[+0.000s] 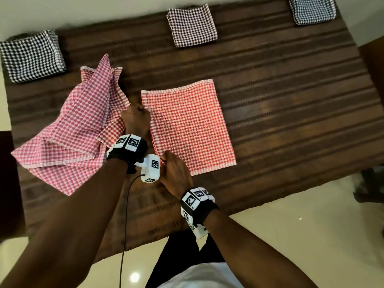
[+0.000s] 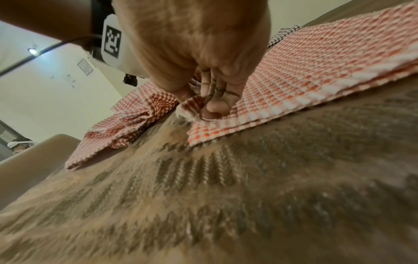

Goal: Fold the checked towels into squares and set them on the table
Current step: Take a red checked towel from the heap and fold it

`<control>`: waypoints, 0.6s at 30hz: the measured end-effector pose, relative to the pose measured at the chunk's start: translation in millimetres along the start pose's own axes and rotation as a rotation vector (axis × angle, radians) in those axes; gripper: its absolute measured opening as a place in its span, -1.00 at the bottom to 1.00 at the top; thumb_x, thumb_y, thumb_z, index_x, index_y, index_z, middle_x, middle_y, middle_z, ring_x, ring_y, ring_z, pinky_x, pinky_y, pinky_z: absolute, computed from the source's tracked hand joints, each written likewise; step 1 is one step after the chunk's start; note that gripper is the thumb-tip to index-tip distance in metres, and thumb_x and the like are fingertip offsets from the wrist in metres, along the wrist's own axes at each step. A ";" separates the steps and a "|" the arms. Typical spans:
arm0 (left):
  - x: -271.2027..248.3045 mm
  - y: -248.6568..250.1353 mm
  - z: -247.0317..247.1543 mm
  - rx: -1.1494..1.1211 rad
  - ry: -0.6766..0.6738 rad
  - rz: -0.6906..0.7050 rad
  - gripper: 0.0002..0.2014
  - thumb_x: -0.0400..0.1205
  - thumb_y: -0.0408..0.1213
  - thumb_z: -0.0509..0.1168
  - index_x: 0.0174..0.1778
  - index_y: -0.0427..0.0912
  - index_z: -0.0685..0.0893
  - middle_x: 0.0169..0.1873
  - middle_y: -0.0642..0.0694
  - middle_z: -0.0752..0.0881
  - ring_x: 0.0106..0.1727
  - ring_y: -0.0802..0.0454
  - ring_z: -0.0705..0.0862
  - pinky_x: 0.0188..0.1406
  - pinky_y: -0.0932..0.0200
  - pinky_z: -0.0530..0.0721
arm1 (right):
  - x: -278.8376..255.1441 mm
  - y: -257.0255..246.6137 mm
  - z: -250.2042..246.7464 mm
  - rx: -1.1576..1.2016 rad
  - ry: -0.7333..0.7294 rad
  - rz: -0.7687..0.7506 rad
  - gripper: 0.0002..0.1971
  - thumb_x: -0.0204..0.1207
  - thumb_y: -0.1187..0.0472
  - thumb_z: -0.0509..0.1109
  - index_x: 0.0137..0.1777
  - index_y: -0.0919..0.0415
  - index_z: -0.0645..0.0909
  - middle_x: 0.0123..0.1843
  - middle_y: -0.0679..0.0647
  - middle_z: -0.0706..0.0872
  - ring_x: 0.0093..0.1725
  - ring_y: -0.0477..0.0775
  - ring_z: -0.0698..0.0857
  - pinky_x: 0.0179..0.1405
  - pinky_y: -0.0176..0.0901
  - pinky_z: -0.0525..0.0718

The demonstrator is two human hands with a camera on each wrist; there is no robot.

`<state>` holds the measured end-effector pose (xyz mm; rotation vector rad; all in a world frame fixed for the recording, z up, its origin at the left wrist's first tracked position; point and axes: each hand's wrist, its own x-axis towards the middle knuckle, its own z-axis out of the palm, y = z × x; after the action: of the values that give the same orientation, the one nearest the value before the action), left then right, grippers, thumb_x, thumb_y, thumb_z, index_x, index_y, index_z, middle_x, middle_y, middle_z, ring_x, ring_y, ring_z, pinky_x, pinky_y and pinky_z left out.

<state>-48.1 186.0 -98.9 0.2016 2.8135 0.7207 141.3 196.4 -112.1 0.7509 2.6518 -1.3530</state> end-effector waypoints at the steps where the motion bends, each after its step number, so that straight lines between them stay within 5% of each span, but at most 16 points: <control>1: 0.8 -0.8 0.4 0.000 -0.003 0.000 -0.76 0.66 -0.27 0.29 -0.02 -0.43 0.70 0.09 -0.36 0.73 0.19 -0.33 0.62 0.33 0.07 0.29 | 0.0 0.1 3.0 -0.004 0.000 0.011 -0.53 0.57 -0.02 0.10 0.29 0.35 0.45 0.10 0.30 0.68 0.03 0.26 0.67 0.05 0.17 0.66; 4: 1.4 -6.5 -0.6 -0.032 0.005 -0.003 -0.79 0.63 -0.29 0.32 -0.04 -0.41 0.69 0.06 -0.35 0.73 0.18 -0.31 0.62 0.28 0.11 0.31 | -4.5 2.1 8.9 -0.045 -0.056 0.048 -0.42 0.62 -0.11 0.01 0.45 0.32 0.36 0.35 0.30 0.59 0.29 0.27 0.60 0.30 0.20 0.58; 6: -4.6 -9.0 -2.9 -0.093 0.042 -0.007 -0.78 0.60 -0.28 0.35 0.04 -0.36 0.62 0.06 -0.29 0.72 0.17 -0.24 0.61 0.12 0.21 0.33 | -7.5 6.1 2.4 -0.058 -0.025 0.042 -0.42 0.64 -0.17 -0.01 0.43 0.28 0.39 0.33 0.26 0.60 0.27 0.22 0.61 0.28 0.15 0.58; 10: -30.1 -5.1 3.2 -0.035 0.224 0.167 -0.75 0.64 -0.11 0.28 0.12 -0.20 0.54 0.06 -0.17 0.68 0.10 -0.14 0.63 0.07 0.04 0.53 | 10.7 20.9 -34.5 -0.133 0.287 0.010 -0.73 0.68 0.07 0.17 0.21 0.22 0.55 0.10 0.16 0.67 -0.02 0.06 0.65 -0.03 0.05 0.71; 12: -39.4 -0.8 17.8 0.018 0.219 0.339 -0.74 0.68 -0.08 0.22 0.15 -0.19 0.57 0.11 -0.17 0.68 0.15 -0.14 0.63 0.13 -0.03 0.56 | 35.3 30.0 -53.3 -0.259 0.359 0.024 -0.66 0.64 0.14 0.14 0.30 0.28 0.54 0.24 0.27 0.64 0.18 0.22 0.64 0.16 0.19 0.66; 15: -39.1 6.7 41.2 0.084 0.066 0.425 -0.60 0.73 -0.11 0.10 0.40 -0.26 0.52 0.40 -0.24 0.56 0.44 -0.21 0.49 0.44 -0.15 0.43 | 81.9 33.2 -72.4 -0.383 0.274 -0.025 -0.56 0.65 0.23 0.18 0.51 0.34 0.40 0.54 0.36 0.42 0.56 0.34 0.36 0.60 0.23 0.25; 18: -31.6 8.3 55.0 0.183 -0.053 0.461 -0.50 0.77 -0.16 -0.02 0.61 -0.32 0.29 0.63 -0.29 0.24 0.67 -0.17 0.17 0.67 -0.12 0.09 | 126.9 32.0 -73.2 -0.544 0.058 -0.174 -0.48 0.73 0.13 0.04 0.64 0.30 0.14 0.69 0.27 0.11 0.69 0.25 0.03 0.67 0.11 -0.07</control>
<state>-3.1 212.4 -135.9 0.9086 2.8026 0.5278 55.6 318.7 -126.4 0.5018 2.9709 -0.5737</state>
